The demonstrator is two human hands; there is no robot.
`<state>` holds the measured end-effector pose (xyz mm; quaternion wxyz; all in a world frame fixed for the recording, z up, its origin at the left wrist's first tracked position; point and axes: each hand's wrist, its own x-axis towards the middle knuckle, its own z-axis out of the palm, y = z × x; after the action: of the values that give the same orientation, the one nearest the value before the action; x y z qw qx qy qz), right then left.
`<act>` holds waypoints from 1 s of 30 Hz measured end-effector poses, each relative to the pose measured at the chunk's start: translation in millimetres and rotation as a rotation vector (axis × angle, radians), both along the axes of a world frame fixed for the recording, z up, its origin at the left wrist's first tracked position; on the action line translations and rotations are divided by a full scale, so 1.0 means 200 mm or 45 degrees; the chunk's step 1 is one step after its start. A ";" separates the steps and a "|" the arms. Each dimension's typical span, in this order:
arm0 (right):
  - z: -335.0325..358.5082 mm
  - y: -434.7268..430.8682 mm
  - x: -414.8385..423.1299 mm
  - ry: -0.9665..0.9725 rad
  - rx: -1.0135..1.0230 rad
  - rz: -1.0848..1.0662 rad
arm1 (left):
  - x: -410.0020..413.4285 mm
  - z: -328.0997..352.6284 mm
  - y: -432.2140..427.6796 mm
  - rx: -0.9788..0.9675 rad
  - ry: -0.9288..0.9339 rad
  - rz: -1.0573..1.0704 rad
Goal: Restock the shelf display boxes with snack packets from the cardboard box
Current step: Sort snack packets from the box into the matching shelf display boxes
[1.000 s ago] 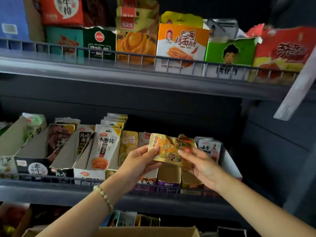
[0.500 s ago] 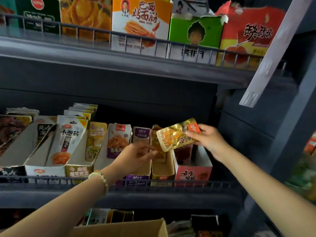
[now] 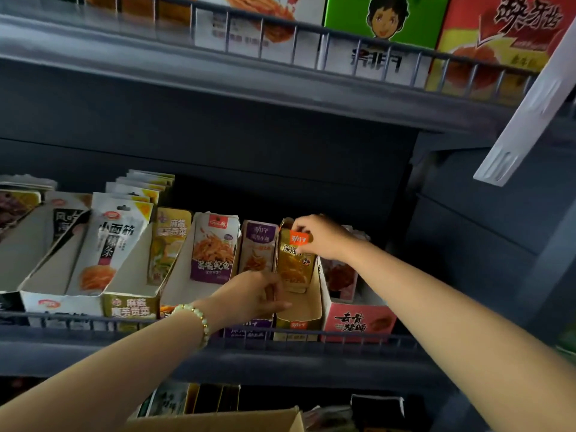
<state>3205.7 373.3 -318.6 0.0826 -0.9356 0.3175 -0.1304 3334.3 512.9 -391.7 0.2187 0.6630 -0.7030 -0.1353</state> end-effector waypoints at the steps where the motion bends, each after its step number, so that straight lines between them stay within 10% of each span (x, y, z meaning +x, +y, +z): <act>1: -0.02 -0.02 0.01 0.051 -0.052 0.008 | 0.00 0.00 0.00 -0.022 -0.012 -0.009; 15: -0.09 -0.09 0.01 0.044 -0.288 0.042 | 0.01 -0.03 -0.03 -0.084 0.017 -0.027; 24: -0.07 0.16 -0.23 -0.275 -0.096 0.036 | -0.04 0.03 0.17 -0.027 -0.001 0.091; 30: -0.21 0.61 -0.37 -0.034 0.163 0.164 | 0.08 0.03 0.66 -0.091 -0.268 0.164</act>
<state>3131.2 495.6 -360.8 0.1549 -0.9451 0.2631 -0.1166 3350.7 645.1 -385.1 0.1755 0.7092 -0.6823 -0.0256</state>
